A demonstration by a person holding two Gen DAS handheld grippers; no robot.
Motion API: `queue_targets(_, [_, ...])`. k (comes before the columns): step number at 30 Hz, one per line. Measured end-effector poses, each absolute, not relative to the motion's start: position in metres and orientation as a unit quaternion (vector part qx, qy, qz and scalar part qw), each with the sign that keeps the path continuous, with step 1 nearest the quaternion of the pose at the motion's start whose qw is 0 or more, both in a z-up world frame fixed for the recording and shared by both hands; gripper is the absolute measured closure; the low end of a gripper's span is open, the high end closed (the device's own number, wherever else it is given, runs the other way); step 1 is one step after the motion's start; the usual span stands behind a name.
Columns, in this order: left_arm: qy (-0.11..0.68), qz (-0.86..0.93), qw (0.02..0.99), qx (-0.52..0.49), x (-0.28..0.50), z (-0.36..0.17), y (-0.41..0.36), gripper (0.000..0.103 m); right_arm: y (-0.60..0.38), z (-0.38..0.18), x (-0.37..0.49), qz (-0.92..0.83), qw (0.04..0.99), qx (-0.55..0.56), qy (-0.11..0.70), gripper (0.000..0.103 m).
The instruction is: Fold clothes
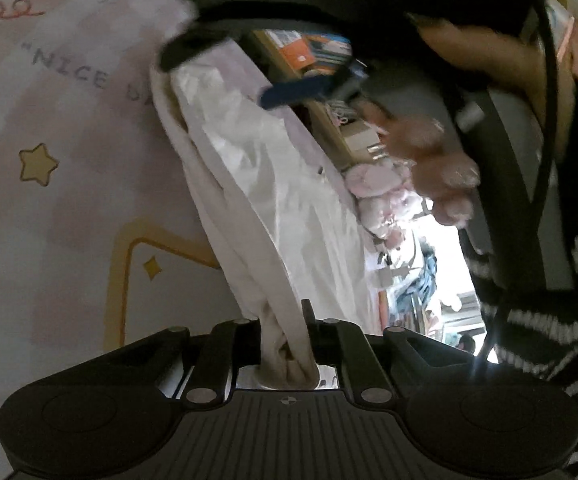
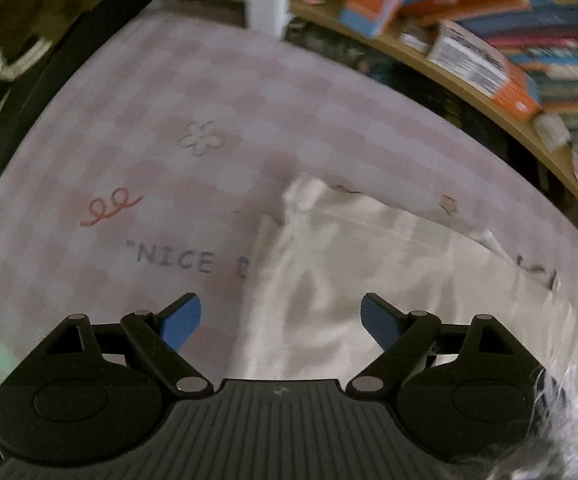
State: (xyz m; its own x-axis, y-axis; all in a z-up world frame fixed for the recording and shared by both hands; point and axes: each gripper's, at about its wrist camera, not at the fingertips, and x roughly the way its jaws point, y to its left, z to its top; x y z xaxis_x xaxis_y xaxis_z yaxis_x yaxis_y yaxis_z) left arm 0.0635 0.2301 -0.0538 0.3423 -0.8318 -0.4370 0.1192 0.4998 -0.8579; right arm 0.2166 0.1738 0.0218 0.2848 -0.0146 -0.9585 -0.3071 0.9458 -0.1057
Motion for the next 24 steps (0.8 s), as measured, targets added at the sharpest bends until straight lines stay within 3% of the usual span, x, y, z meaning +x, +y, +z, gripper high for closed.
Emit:
queue_targets(9, [0.468, -0.339, 0.73, -0.363, 0.069, -0.048, 0.225, 0.093, 0.219, -0.013, 0.214, 0.098, 0.749, -0.284, 0.591, 0.019])
queue_targets(16, [0.466, -0.349, 0.734, -0.35, 0.074, -0.044, 0.223, 0.093, 0.218, -0.035, 0.216, 0.082, 0.722, -0.337, 0.599, 0.021])
queue_targets(19, [0.465, -0.355, 0.736, -0.341, 0.075, -0.041, 0.221, 0.093, 0.213, -0.039, 0.218, 0.07, 0.715, -0.341, 0.606, 0.034])
queue_targets(20, [0.464, -0.357, 0.736, -0.339, 0.076, -0.04, 0.221, 0.093, 0.21, -0.04, 0.219, 0.067, 0.714, -0.341, 0.608, 0.044])
queue_targets(21, [0.464, -0.359, 0.737, -0.336, 0.076, -0.039, 0.22, 0.093, 0.208, -0.04, 0.219, 0.065, 0.713, -0.34, 0.61, 0.062])
queue_targets(24, [0.463, -0.361, 0.739, -0.33, 0.076, -0.036, 0.219, 0.093, 0.199, -0.034, 0.221, 0.063, 0.717, -0.326, 0.613, 0.087])
